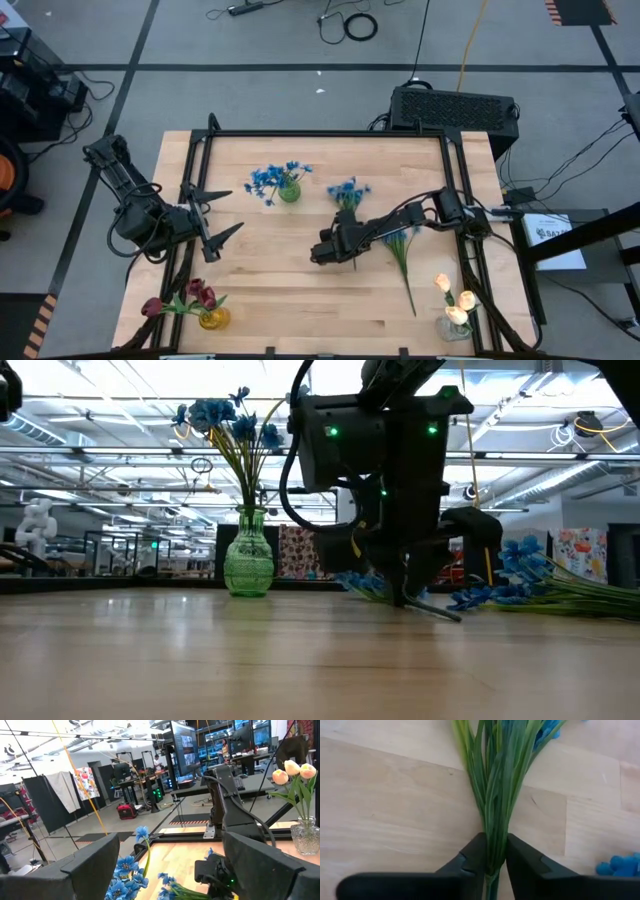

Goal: Sort flowers into vase by color
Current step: Put the top blue flowers into the green vase

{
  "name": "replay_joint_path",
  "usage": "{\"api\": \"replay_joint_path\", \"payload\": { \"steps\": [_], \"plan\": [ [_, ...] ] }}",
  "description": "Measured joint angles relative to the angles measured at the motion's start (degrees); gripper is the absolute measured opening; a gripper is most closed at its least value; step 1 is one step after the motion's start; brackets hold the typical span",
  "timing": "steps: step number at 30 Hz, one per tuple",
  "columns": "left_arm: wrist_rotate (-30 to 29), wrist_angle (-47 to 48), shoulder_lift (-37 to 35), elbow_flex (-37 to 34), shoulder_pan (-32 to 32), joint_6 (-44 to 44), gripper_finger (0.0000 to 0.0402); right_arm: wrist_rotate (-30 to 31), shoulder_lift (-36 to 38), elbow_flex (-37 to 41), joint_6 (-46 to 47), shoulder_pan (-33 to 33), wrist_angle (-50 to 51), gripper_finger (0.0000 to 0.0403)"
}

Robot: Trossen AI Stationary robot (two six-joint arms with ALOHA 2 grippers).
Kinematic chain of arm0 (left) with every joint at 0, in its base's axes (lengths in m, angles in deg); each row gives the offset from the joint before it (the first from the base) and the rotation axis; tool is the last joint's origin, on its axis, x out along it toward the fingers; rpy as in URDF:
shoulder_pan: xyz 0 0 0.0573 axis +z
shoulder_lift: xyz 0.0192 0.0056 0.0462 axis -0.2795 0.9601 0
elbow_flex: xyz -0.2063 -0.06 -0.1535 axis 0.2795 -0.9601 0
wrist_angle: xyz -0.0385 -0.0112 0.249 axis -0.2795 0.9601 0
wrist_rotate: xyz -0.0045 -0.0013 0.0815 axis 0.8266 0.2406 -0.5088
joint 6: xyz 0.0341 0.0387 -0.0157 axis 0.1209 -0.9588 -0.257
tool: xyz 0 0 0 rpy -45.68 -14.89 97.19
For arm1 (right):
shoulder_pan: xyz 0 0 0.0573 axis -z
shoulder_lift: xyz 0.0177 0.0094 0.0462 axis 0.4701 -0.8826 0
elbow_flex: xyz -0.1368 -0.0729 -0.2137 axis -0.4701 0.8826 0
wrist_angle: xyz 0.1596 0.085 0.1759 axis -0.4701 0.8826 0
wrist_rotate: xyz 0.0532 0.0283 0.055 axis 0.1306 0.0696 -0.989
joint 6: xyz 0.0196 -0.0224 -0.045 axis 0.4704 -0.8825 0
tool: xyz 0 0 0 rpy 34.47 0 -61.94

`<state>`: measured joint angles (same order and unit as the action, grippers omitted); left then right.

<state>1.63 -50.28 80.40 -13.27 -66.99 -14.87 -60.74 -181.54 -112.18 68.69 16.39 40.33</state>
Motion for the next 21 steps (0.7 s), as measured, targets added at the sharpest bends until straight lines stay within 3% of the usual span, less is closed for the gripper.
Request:
{"api": "replay_joint_path", "payload": {
  "steps": [7, 10, 13, 19, 21],
  "plan": [
    [0.00, -0.01, 0.00, 0.00, 0.00, 0.00, 0.0368, -2.07, 0.11, 0.04, -0.93, 1.24, -1.33, 0.0126],
    [0.00, 0.02, 0.00, 0.00, 0.00, 0.00, 0.0368, -1.00, 0.06, 0.13, -0.80, 0.95, -1.83, 0.0134],
    [0.00, 0.55, -0.02, -0.02, 0.00, 0.00, 0.0368, -0.78, 0.01, 0.11, -0.58, 0.61, -2.35, 0.0114],
    [0.00, 0.87, -0.02, -0.02, 0.00, 0.00, 0.0368, 2.01, -0.17, 0.09, 0.68, -0.33, -2.59, 0.0022],
    [0.00, 0.89, -0.02, -0.02, 0.00, -0.01, 0.0368, 3.35, -0.22, 0.13, 0.92, -0.65, -2.40, 0.0011]
  ]
}}
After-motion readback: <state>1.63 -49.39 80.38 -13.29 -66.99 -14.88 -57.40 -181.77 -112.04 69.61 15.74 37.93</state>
